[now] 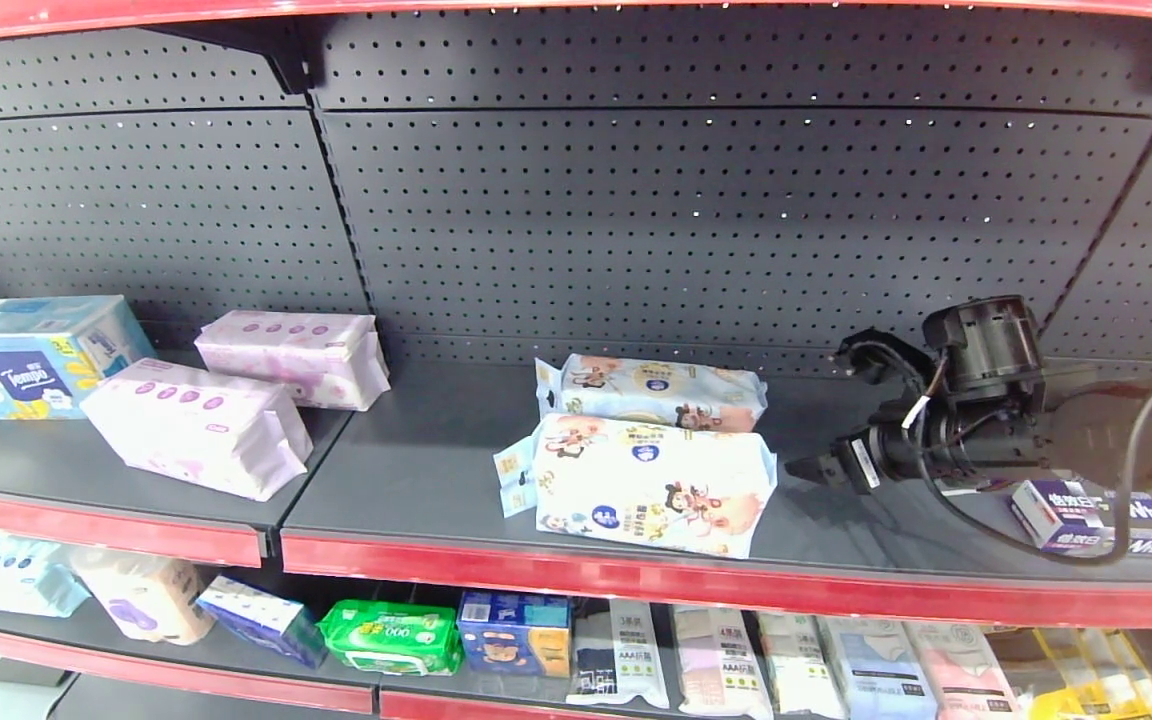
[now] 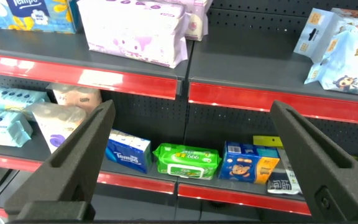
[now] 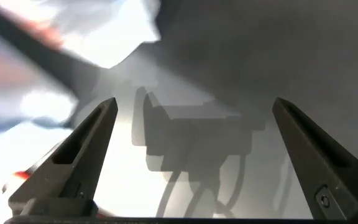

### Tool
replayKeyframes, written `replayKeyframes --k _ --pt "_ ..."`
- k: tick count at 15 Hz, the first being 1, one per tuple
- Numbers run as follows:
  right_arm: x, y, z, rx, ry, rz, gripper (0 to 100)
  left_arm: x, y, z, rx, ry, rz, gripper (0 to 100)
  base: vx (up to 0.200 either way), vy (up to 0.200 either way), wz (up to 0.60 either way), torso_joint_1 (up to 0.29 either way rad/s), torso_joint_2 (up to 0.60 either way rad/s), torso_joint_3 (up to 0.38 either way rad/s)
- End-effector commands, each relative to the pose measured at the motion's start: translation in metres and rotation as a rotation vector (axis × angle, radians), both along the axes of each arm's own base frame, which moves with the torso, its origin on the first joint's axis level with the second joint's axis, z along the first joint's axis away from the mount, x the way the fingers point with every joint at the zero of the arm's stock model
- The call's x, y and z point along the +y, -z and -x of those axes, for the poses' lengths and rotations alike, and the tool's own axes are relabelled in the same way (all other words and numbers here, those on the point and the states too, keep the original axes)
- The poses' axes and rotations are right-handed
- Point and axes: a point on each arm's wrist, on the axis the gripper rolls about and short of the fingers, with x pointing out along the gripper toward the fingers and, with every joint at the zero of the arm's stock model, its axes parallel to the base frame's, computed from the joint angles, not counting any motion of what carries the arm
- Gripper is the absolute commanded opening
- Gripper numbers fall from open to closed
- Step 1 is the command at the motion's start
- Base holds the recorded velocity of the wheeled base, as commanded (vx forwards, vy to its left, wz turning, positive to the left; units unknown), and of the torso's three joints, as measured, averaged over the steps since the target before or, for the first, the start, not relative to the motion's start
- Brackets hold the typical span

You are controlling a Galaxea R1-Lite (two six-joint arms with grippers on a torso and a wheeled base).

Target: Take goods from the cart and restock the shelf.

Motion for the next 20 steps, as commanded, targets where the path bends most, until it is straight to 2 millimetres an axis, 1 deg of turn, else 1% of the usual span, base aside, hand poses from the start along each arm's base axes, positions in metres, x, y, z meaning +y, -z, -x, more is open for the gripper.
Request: replayKeyframes --k 1,3,6,20 --pt "0.004 -0.008 0.011 -0.018 -0.015 -0.009 100 0.000 0.000 0.000 0.000 -0.001 0.000 100 0.000 0.000 0.00 0.000 0.00 0.000" --pt "0.013 -0.011 0.016 -0.010 -0.011 -0.050 100 0.000 0.000 0.000 0.000 -0.001 0.000 100 0.000 0.000 0.00 0.000 0.00 0.000" --pt "0.020 -0.013 0.020 -0.011 -0.025 -0.058 100 0.000 0.000 0.000 0.000 -0.001 0.000 100 0.000 0.000 0.00 0.000 0.00 0.000" --pt "0.033 -0.014 0.021 -0.017 -0.065 -0.062 100 0.000 0.000 0.000 0.000 -0.001 0.000 100 0.000 0.000 0.00 0.000 0.00 0.000"
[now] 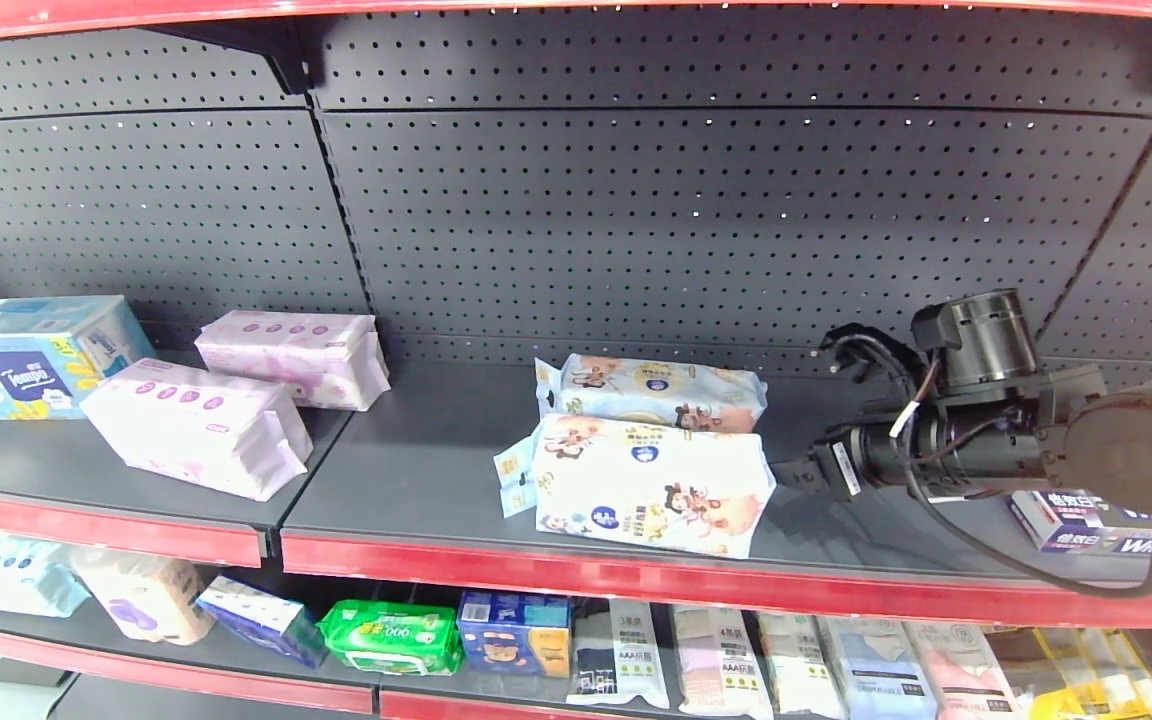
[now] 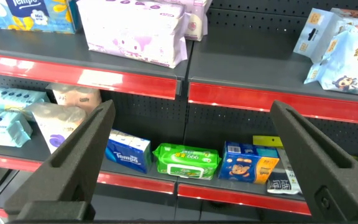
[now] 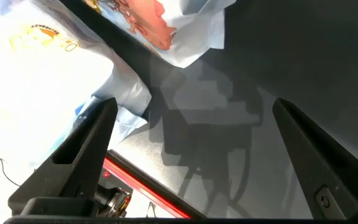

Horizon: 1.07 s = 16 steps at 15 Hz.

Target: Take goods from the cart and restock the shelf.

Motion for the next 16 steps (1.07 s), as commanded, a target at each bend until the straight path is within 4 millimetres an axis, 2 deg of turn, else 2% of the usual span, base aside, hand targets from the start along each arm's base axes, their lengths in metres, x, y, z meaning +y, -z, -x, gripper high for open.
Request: replayKeyframes --k 1,8,10,14,15,16 --pt "0.002 0.000 0.000 0.001 -0.008 0.000 100 0.000 0.000 0.000 0.000 0.000 0.000 100 0.000 0.000 0.00 0.000 0.00 0.000" --pt "0.004 0.002 0.001 0.008 -0.007 -0.001 100 0.000 0.000 0.000 0.000 0.000 0.000 100 0.000 0.000 0.00 0.000 0.00 0.000" --pt "-0.008 0.004 -0.001 0.017 0.030 0.002 100 0.000 0.000 0.000 0.000 0.000 0.000 100 0.000 0.000 0.00 0.000 0.00 0.000" --pt "-0.033 -0.015 0.009 -0.036 0.095 0.009 100 0.000 0.000 0.000 0.000 0.000 0.000 100 0.000 0.000 0.00 0.000 0.00 0.000" --pt "-0.041 -0.032 0.022 -0.053 0.128 0.020 100 0.000 0.000 0.000 0.000 0.000 0.000 100 0.000 0.000 0.00 0.000 0.00 0.000" --pt "-0.049 -0.040 0.031 -0.060 0.173 0.037 100 0.000 0.000 0.000 0.000 0.000 0.000 100 0.000 0.000 0.00 0.000 0.00 0.000"
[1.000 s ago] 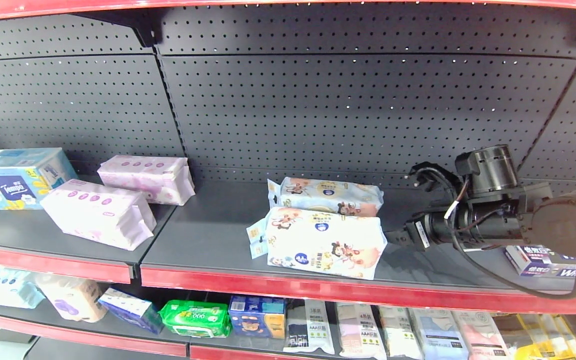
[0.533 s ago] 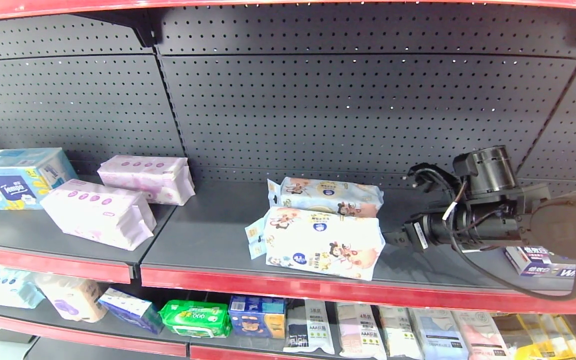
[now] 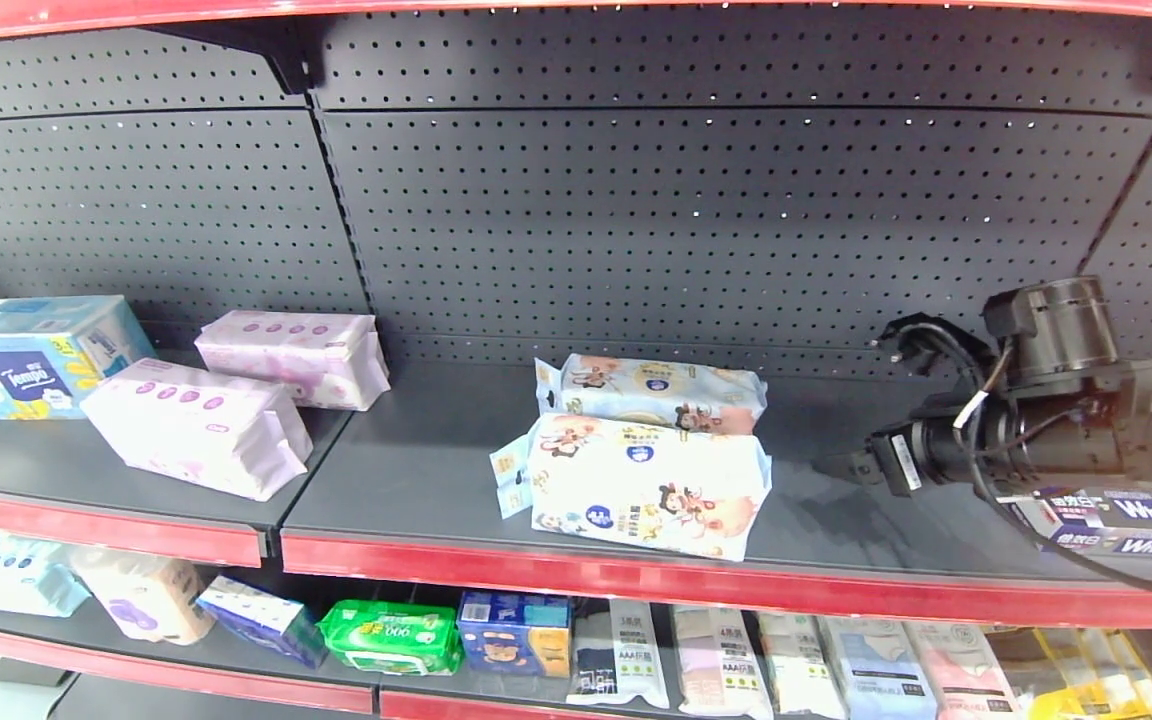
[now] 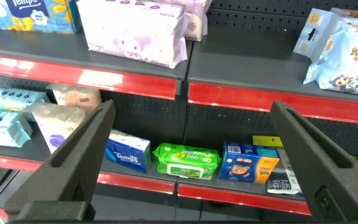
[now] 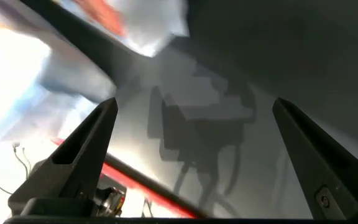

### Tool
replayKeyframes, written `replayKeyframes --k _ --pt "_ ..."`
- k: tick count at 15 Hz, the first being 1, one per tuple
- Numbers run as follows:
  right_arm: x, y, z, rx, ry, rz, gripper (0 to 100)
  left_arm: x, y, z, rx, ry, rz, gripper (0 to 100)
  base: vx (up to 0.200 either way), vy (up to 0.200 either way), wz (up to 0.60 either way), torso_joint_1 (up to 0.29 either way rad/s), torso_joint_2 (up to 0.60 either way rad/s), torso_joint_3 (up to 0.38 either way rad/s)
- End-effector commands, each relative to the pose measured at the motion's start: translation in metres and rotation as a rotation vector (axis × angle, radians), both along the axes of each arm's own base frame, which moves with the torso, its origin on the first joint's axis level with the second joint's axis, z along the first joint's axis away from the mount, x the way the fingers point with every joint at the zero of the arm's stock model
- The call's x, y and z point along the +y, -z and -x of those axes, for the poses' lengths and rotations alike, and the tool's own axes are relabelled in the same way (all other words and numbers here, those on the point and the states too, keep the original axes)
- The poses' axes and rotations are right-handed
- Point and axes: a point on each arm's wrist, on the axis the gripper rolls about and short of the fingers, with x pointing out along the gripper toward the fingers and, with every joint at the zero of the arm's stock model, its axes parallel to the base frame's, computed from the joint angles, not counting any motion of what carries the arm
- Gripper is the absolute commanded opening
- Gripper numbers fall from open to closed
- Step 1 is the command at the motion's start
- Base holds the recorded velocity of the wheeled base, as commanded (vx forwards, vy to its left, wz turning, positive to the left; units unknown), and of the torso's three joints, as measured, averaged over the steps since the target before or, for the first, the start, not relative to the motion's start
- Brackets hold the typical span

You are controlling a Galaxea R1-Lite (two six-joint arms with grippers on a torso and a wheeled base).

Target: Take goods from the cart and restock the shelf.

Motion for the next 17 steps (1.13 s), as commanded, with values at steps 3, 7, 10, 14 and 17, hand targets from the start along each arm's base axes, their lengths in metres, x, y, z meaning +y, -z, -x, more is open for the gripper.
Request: replayKeyframes --k 3,7,10,14,17 --pt "-0.026 -0.032 0.042 -0.073 0.123 -0.040 100 0.000 0.000 0.000 0.000 -0.001 -0.001 100 0.000 0.000 0.00 0.000 0.00 0.000" --pt "-0.036 -0.041 0.082 -0.132 0.147 -0.047 100 0.000 0.000 0.000 0.000 -0.001 0.000 100 0.000 0.000 0.00 0.000 0.00 0.000" --pt "-0.047 -0.040 0.115 -0.171 0.198 -0.048 100 0.000 0.000 0.000 0.000 -0.001 0.000 100 0.000 0.000 0.00 0.000 0.00 0.000" --pt "-0.055 -0.019 0.171 -0.215 0.246 -0.051 100 0.000 0.000 0.000 0.000 -0.001 0.000 100 0.000 0.000 0.00 0.000 0.00 0.000" --pt "-0.059 -0.007 0.201 -0.258 0.298 -0.045 100 0.000 0.000 0.000 0.000 -0.001 0.000 100 0.000 0.000 0.00 0.000 0.00 0.000"
